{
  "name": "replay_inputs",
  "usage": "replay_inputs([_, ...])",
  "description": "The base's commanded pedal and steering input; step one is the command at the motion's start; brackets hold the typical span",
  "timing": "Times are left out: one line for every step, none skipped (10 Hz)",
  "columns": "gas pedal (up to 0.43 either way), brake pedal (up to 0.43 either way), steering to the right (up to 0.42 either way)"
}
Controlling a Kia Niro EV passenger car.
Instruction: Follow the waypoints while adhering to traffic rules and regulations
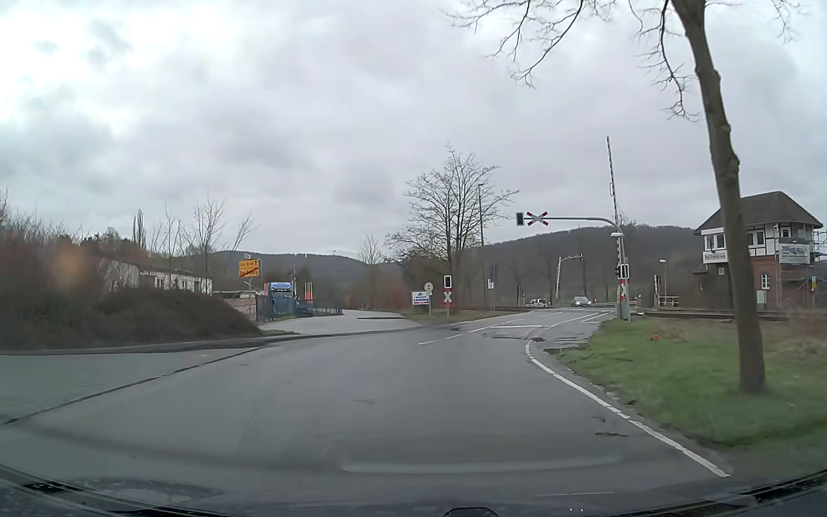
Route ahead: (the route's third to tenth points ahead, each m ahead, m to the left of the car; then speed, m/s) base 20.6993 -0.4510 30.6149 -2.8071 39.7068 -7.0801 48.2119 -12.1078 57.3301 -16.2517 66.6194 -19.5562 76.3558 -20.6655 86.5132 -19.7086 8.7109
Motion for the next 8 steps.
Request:
replay_inputs([0.098,0.0,0.021])
replay_inputs([0.098,0.0,0.025])
replay_inputs([0.098,0.0,0.025])
replay_inputs([0.098,0.0,0.028])
replay_inputs([0.11,0.0,0.032])
replay_inputs([0.118,0.0,0.036])
replay_inputs([0.118,0.0,0.036])
replay_inputs([0.11,0.0,0.036])
